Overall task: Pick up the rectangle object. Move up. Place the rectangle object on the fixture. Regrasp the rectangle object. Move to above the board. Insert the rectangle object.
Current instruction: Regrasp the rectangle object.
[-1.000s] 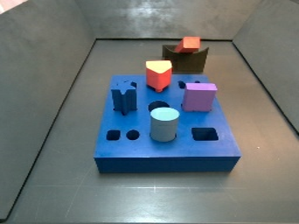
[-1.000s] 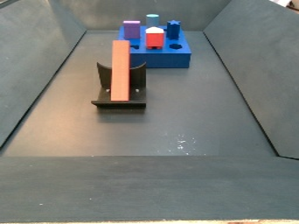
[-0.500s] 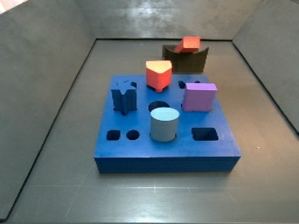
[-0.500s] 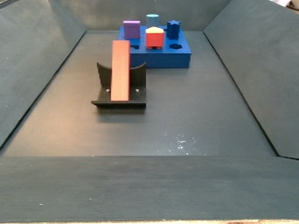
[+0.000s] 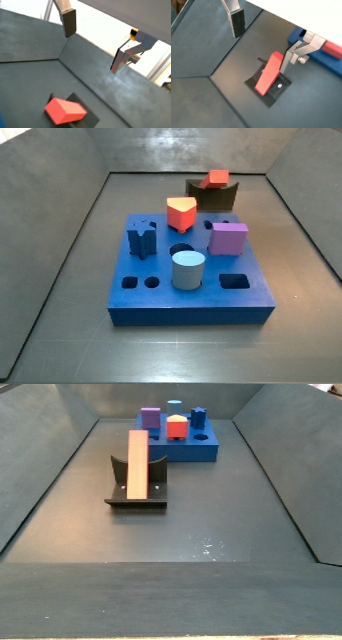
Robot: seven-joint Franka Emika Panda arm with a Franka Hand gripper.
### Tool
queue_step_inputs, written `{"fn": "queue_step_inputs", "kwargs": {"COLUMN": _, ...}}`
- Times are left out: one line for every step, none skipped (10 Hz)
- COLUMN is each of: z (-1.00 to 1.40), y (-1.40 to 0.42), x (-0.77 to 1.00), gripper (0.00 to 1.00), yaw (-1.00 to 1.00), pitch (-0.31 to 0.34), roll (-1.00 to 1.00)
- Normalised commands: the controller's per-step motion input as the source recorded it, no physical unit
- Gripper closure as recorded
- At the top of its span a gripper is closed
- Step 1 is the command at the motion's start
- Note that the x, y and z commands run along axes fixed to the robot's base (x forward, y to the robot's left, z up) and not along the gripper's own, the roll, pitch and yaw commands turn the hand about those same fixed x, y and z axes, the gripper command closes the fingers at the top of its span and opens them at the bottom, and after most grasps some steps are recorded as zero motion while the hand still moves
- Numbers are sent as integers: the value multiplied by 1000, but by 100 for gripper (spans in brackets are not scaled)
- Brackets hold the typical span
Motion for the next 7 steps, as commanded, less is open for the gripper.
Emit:
{"fn": "queue_step_inputs", "kwargs": {"z": -7, "y": -48, "x": 106, "gripper": 0, "yaw": 132, "pitch": 172, "roll": 1000}}
{"fn": "queue_step_inputs", "kwargs": {"z": -5, "y": -52, "x": 108, "gripper": 0, "yaw": 161, "pitch": 188, "roll": 926}}
{"fn": "queue_step_inputs", "kwargs": {"z": -7, "y": -52, "x": 109, "gripper": 0, "yaw": 178, "pitch": 175, "roll": 743}}
{"fn": "queue_step_inputs", "kwargs": {"z": -10, "y": -55, "x": 108, "gripper": 0, "yaw": 197, "pitch": 149, "roll": 498}}
{"fn": "queue_step_inputs", "kwargs": {"z": -2, "y": -47, "x": 105, "gripper": 0, "yaw": 207, "pitch": 127, "roll": 332}}
{"fn": "queue_step_inputs", "kwargs": {"z": 5, "y": -38, "x": 101, "gripper": 0, "yaw": 210, "pitch": 105, "roll": 260}}
{"fn": "queue_step_inputs", "kwargs": {"z": -3, "y": -42, "x": 90, "gripper": 0, "yaw": 208, "pitch": 58, "roll": 192}}
